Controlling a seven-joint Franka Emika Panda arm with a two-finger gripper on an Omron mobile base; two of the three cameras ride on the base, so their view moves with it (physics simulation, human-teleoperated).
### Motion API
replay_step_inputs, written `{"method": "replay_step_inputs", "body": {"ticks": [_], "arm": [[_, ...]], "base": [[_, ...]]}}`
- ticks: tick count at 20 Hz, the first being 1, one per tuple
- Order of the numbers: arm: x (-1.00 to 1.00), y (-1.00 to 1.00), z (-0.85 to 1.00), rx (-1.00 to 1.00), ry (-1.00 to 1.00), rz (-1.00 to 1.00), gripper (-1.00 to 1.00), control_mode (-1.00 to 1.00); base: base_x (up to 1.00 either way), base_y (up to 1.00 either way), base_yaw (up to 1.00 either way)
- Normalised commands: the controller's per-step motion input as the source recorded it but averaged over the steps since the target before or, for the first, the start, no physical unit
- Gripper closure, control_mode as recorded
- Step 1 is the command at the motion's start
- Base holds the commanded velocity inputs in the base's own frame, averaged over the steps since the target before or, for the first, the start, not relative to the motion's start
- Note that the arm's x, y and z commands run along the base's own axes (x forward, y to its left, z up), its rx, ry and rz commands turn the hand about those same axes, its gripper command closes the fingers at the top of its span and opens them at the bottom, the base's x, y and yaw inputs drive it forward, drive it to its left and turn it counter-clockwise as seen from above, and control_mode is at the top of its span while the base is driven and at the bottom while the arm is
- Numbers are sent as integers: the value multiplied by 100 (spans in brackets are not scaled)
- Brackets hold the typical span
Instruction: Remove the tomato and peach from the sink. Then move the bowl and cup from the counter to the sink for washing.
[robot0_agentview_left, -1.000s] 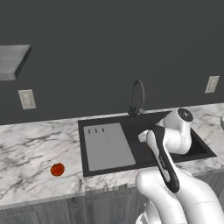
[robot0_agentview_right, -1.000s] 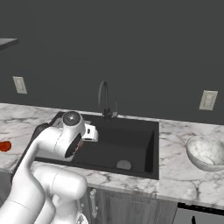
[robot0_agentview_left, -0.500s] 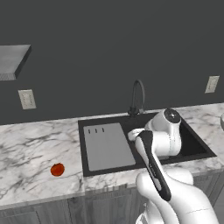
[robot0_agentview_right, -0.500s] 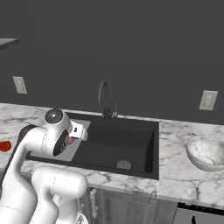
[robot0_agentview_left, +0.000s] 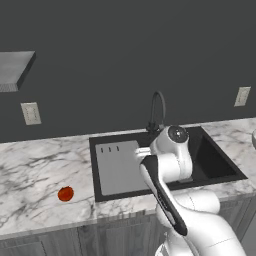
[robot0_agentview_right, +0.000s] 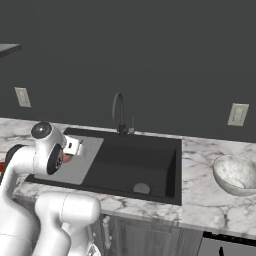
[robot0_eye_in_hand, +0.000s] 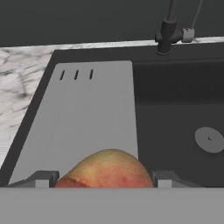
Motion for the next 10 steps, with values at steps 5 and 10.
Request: {"method": "replay_step_inputs", "body": {"ticks": [5, 10], "arm": [[6, 52, 2, -6, 4, 0, 100, -100], [7, 50, 2, -5, 6, 0, 100, -100]], "base": [[0, 0, 0], [0, 0, 0]]}}
